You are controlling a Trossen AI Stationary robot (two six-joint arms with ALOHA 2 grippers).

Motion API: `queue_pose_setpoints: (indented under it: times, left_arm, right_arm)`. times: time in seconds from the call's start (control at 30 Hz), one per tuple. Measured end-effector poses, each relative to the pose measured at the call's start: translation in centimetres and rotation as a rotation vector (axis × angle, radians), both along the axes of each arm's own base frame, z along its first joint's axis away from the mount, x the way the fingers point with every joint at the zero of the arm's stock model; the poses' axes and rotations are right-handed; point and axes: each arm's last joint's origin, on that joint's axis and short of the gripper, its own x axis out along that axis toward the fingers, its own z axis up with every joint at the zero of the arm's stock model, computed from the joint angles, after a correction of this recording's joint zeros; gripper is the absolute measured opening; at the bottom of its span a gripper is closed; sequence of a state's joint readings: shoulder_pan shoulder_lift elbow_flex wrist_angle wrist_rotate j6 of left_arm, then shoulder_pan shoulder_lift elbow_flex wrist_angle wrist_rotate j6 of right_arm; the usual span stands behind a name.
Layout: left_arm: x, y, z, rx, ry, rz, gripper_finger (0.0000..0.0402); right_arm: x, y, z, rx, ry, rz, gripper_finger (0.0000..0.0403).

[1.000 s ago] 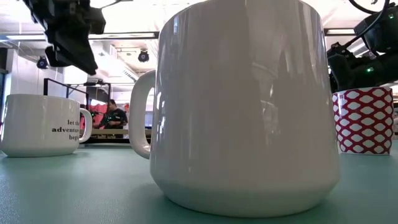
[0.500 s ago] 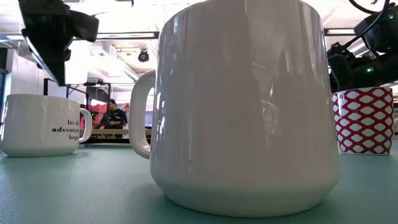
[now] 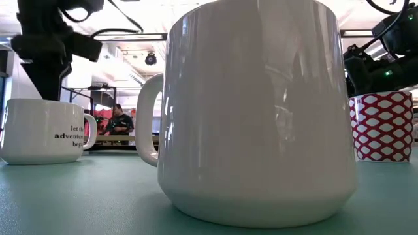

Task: Place coffee mugs
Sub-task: Put the white-green mug on the shelf

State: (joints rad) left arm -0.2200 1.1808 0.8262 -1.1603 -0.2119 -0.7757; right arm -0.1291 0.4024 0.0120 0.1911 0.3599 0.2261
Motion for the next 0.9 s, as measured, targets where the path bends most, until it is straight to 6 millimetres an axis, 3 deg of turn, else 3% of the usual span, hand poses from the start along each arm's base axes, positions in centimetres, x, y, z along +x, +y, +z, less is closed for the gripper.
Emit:
queue_pose_setpoints:
  times: [0.5,0.9]
  left_arm:
    - [0.7,0.6,-1.9,0.027,0.067,0.004,0.0076]
    - [1.7,0.3,0.7,-0.013,-0.030,-0.039,0.0076]
  right_arm:
    - [0.0,0.0,0.0,0.000,0.000,0.000,0.0128]
    - [0.0,0.0,0.0,0.001,0.000,0.000,0.0128]
